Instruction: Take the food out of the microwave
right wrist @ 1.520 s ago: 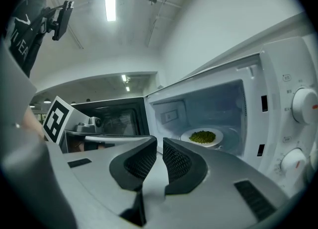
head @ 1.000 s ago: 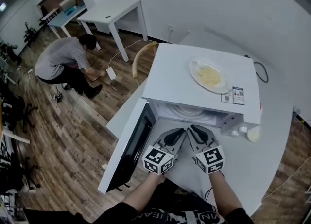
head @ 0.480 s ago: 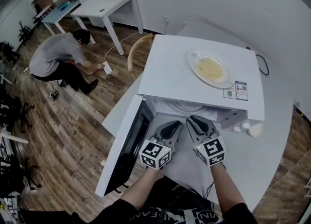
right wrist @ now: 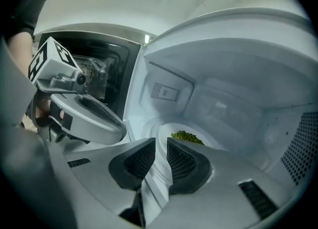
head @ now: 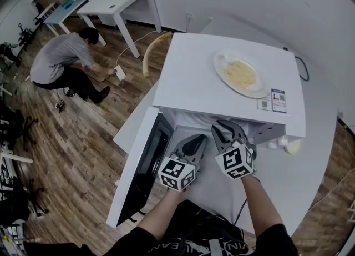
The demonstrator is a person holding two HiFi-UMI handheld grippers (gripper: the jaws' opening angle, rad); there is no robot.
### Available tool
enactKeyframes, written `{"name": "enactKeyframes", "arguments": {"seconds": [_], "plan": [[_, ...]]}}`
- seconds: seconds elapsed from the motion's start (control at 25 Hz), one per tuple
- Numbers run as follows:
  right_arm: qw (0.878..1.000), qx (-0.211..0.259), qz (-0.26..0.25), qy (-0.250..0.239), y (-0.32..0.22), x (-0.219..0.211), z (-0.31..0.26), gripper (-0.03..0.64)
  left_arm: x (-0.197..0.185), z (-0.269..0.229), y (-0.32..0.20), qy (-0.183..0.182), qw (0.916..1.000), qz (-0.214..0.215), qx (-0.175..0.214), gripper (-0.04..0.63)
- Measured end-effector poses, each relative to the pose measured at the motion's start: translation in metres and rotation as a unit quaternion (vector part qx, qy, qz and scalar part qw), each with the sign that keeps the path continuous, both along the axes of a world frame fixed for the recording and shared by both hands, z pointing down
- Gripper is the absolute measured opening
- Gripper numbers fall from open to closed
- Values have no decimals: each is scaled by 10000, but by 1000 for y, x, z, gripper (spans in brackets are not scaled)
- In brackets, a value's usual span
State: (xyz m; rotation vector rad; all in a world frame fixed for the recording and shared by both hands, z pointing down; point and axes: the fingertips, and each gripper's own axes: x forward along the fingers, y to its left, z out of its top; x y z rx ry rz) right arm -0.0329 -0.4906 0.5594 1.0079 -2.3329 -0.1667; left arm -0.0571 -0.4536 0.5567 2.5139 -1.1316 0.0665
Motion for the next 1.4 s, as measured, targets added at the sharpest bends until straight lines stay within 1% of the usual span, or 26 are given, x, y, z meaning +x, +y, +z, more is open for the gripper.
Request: {"name": "enactKeyframes", "arguments": {"seconds": [0.2, 0.32, 0.52, 0.6, 0.68, 0.8, 1.04, 1.2, 1.24, 1.32, 1.4], "plan": [[9988, 20, -142, 462, -9, -3, 12, 57, -3, 3, -2, 24, 10000, -44, -40, 20], [9972, 106, -212, 704, -16, -4, 13, 71, -5, 4, -1, 40, 10000, -54, -42, 20], [9947, -181, -384, 938, -24, -7, 22, 74, -9, 6, 1, 70, 9999, -126, -85, 20], [9946, -271, -416, 909, -26, -9, 24, 74, -10, 6, 1, 71, 9998, -132, -87, 20], [9947, -258, -423, 906, -27, -11, 24, 72, -12, 5, 0, 70, 9998, -159, -91, 20], [9932, -85, -492, 1054, -26, -13, 23, 71, -13, 5, -1, 113, 9997, -196, -109, 20], [9901, 194, -672, 1217, -16, -14, 20, 60, -11, 4, -1, 385, 9987, -210, -270, 20], [9893, 309, -734, 1226, -3, -12, 18, 60, -9, 2, -1, 720, 9960, -175, -504, 21], [9893, 333, -740, 1217, 0, -11, 17, 60, -7, 2, -1, 800, 9951, -143, -561, 35], [9896, 365, -749, 1175, 7, -9, 16, 60, -4, 1, 0, 937, 9933, -89, -670, 112], [9903, 376, -766, 1099, 14, -8, 16, 60, -4, 2, 0, 1067, 9912, -125, -773, 117]]}}
